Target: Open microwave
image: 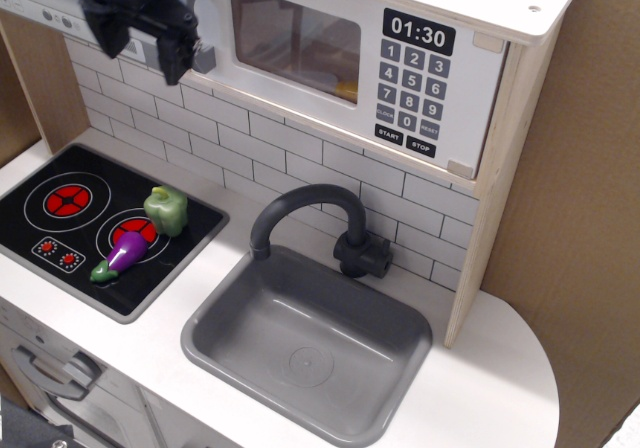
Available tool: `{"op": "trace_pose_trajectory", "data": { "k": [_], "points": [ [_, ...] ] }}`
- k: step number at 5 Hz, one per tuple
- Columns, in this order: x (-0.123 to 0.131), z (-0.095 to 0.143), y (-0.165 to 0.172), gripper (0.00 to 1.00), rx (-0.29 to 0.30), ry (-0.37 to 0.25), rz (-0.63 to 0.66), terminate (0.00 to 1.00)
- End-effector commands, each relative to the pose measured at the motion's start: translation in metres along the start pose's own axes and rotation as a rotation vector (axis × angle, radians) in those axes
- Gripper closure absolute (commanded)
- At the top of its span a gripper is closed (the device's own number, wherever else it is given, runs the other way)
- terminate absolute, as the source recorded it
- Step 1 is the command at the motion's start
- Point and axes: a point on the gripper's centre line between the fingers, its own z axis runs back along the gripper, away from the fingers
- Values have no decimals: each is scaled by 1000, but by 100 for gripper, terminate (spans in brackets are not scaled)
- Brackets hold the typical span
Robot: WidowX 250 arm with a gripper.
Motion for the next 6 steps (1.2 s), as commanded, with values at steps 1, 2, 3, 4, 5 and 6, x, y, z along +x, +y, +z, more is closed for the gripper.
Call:
{"op": "trace_pose_trajectory", "data": {
  "k": [1, 2, 3, 4, 5, 6],
  "points": [
    [27, 15, 5, 0, -131, -72, -50, 0],
    [37, 15, 6, 0, -143, -87, -44, 0],
    [40, 16, 3, 0, -185, -100, -70, 0],
    [47, 15, -5, 0, -154, -144, -59, 0],
    [47, 14, -7, 100, -147, -164, -40, 0],
    [46, 14, -7, 100, -143, -188, 4, 0]
  ]
}}
